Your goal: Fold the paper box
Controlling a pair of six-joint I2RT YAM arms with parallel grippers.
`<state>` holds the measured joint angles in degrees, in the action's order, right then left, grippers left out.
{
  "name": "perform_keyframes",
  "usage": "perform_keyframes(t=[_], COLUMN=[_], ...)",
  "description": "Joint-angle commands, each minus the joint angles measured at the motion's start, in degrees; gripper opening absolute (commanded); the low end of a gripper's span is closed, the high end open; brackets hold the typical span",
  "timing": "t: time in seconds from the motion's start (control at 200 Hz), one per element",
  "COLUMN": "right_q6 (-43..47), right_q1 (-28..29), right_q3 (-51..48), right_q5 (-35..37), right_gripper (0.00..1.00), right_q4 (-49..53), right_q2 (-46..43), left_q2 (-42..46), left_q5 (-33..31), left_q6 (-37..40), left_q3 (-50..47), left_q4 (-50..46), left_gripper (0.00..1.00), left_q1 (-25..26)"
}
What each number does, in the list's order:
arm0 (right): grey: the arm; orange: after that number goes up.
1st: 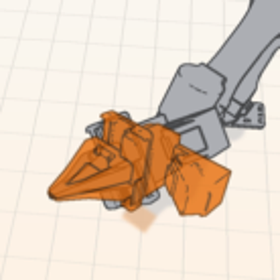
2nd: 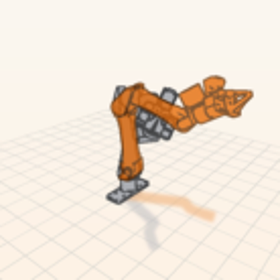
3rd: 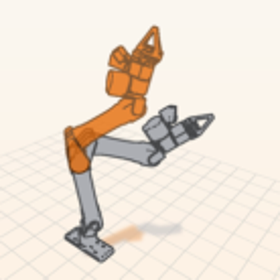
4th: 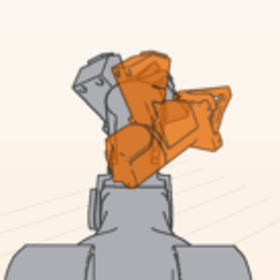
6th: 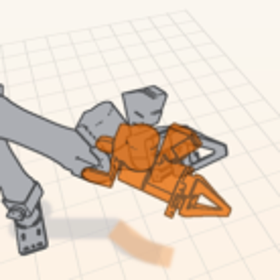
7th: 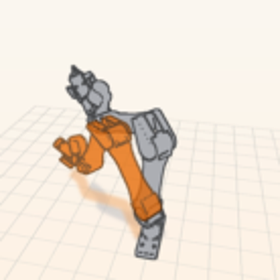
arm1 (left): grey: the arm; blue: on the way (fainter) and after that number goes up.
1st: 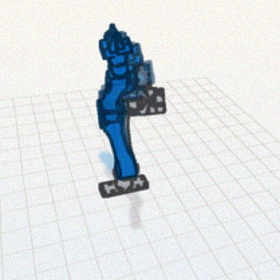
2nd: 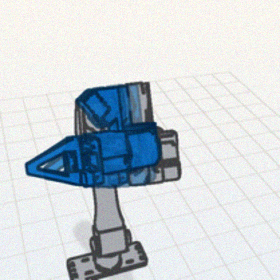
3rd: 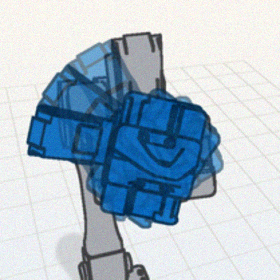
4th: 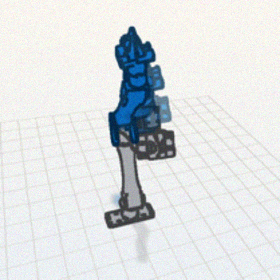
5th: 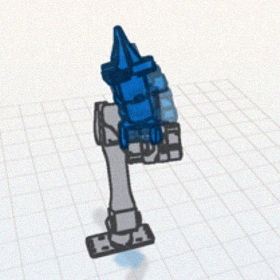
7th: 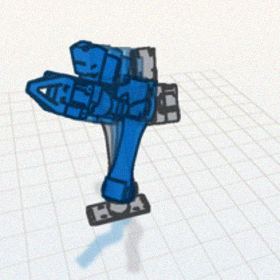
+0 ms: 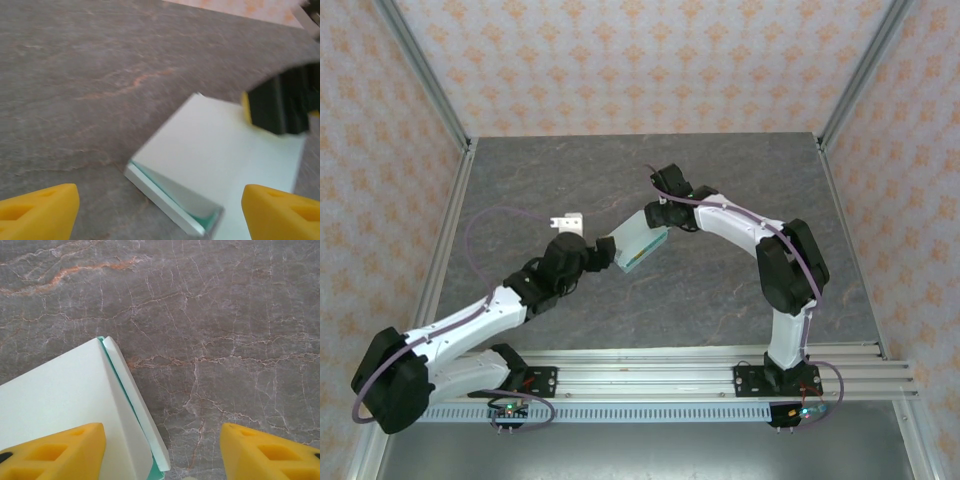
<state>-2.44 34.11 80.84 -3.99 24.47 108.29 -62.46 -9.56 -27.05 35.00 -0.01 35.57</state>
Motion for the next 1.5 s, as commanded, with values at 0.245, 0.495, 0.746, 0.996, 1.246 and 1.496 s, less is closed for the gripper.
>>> perform_keyframes(t=[0.245,0.495,0.746,0.996,1.246,1.496], right_q6=[0.34,-0.20,-1.07,-2.18,0.03,0.89], right_q1=[0.35,0.01,-0.53,-0.57,-0.59,-0.55], right_q3=[-5.33,-7.41,-8.87,-10.90,-3.63,-1.07], right_q5=[2.76,3.16,2.46,2.41,2.93,2.38], right_gripper=[0.62,0.62,0.62,0.62,0.63,0.64], right_q4=[-2.77,-5.46,-6.80,-8.45,-4.64,-1.61], right_q2=[1.13,2.08,3.40,4.72,1.87,-2.95], left_q2=[-23.85,-33.76,-37.62,-39.05,-34.38,-30.43], left_q5=[5.11,7.84,7.91,4.72,1.69,1.77], left_q6=[3.03,5.91,6.22,5.96,5.60,6.03], left_q3=[17.19,20.80,17.91,15.40,18.98,22.61], left_q4=[-4.31,-4.87,-3.87,-3.33,-4.22,-4.55], left_gripper=[0.84,0.82,0.82,0.81,0.82,0.85], left_q1=[-5.82,-5.68,-4.79,-3.05,-2.95,-3.78])
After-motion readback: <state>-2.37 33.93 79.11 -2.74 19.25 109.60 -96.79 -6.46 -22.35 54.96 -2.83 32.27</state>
